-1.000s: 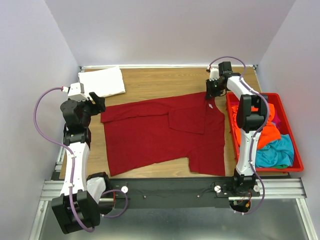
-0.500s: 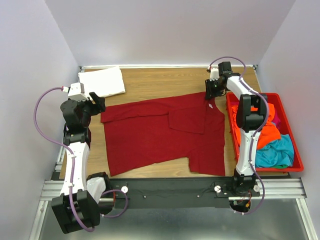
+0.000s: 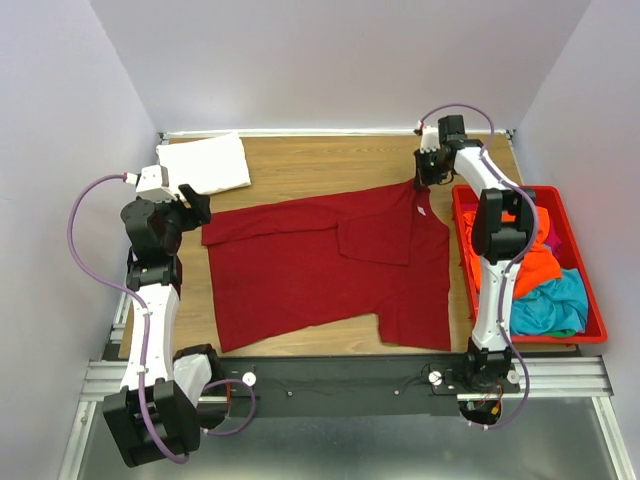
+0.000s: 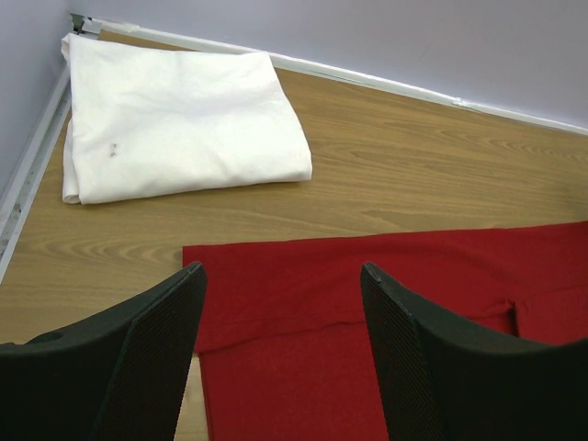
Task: Fold and stack the t-shirts
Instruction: Fold the tshirt
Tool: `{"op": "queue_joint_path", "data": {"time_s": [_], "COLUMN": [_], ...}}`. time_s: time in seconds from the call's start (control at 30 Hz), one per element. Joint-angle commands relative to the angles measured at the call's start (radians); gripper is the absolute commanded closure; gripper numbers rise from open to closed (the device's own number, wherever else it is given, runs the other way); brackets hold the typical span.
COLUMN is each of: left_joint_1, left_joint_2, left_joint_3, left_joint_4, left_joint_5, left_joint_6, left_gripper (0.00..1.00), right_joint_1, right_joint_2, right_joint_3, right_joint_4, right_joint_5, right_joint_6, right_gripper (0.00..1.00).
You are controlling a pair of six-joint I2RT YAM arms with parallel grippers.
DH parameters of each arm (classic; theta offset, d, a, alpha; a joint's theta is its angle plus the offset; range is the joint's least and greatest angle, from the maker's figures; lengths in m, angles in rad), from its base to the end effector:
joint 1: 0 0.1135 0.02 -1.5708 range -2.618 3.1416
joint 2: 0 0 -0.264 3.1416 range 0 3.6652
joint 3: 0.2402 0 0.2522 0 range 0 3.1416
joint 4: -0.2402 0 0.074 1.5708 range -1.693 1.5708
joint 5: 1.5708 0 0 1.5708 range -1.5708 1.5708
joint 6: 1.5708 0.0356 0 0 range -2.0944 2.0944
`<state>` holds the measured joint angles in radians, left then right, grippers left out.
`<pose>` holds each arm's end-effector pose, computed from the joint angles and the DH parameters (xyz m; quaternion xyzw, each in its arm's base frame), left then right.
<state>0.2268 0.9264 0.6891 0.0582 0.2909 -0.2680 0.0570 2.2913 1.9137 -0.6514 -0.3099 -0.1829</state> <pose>0.2166 0.0395 0.3060 -0.0959 0.7590 -0.1243 0.6318 0.4982 0.0393 0.1849 -0.1549 0.9402 0.1318 0.2732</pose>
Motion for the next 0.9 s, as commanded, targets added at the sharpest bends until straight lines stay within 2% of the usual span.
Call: {"op": "queue_joint_path", "data": {"time_s": [0.0, 0.3, 0.5, 0.63, 0.77, 0.87], "left_joint_1": [-0.004, -0.006, -0.004, -0.006, -0.018, -0.092], "left_joint_2": [0.005, 0.017, 0.026, 0.054, 0.196, 0.258], "left_joint_3": [0.000, 0.003, 0.003, -0.023, -0.014, -0.022], "left_joint_4": [0.003, 0.000, 0.002, 0.022, -0.033, -0.082], "left_joint_5": [0.007, 0.002, 0.002, 0.025, 0.054, 0.039], "left_joint_6": [0.016, 0.021, 0.016, -0.040, -0.112, -0.164], "left_gripper": [0.25, 0.25, 0.25, 0.26, 0.39, 0.40], "right_joint_1": [-0.005, -0.005, -0.006, -0.006, -0.006, -0.006], "right_joint_2": [0.045, 0.187, 0.235, 0.235, 0.241, 0.247], "right_joint_3": [0.100, 0.321, 0.354, 0.352, 0.354, 0.357], "right_joint_4": [0.012, 0.016, 0.035, 0.056, 0.073, 0.081], "right_joint_5": [0.052, 0.101, 0.189, 0.195, 0.196, 0.177], "right_joint_6": [-0.013, -0.003, -0.016, -0.026, -0.023, -0.012], "right_gripper": [0.99, 0.99, 0.99, 0.99, 0.99, 0.99]}}
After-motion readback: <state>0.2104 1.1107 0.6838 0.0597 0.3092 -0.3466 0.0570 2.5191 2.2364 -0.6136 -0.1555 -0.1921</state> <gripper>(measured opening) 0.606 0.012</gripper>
